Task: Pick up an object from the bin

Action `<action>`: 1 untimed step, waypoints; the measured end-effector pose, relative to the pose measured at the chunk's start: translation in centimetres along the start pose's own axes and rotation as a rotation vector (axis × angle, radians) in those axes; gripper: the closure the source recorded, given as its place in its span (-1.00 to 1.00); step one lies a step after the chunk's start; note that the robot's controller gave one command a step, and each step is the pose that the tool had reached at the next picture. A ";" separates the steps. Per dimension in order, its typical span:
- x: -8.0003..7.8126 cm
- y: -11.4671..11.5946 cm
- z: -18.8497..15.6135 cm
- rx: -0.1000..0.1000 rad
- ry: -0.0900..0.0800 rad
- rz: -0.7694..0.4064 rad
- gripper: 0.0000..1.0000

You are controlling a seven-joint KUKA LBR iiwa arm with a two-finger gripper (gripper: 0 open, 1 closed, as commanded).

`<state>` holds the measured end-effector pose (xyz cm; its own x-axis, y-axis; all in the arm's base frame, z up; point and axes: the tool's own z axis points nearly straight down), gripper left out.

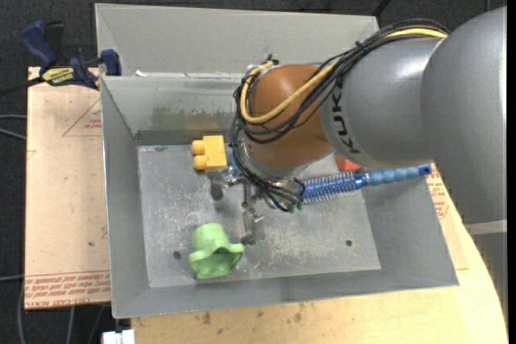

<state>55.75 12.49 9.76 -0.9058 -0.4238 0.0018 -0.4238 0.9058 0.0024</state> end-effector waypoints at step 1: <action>4.9 3.4 2.9 0.001 -0.003 -0.041 -1.00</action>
Offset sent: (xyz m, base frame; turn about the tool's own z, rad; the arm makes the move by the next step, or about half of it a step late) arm -0.0576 0.0083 -0.0276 -0.0387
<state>49.89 13.47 6.91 -0.8876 -0.4606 -0.0014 -0.4606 0.8876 0.0016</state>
